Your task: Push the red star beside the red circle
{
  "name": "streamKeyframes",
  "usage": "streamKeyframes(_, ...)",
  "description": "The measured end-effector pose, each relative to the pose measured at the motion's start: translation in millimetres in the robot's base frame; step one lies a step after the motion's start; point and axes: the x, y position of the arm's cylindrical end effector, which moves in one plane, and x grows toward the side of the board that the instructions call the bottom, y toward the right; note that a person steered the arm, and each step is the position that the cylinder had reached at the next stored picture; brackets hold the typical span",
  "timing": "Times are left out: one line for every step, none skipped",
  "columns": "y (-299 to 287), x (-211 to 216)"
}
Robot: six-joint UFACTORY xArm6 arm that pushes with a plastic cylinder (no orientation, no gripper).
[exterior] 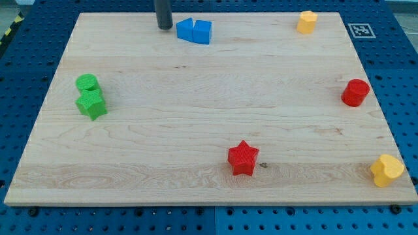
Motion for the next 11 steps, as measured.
streamKeyframes(22, 11)
streamKeyframes(56, 17)
streamKeyframes(45, 17)
streamKeyframes(15, 31)
streamKeyframes(0, 80)
streamKeyframes(28, 141)
streamKeyframes(50, 200)
streamKeyframes(43, 259)
streamKeyframes(38, 320)
streamKeyframes(70, 363)
streamKeyframes(135, 364)
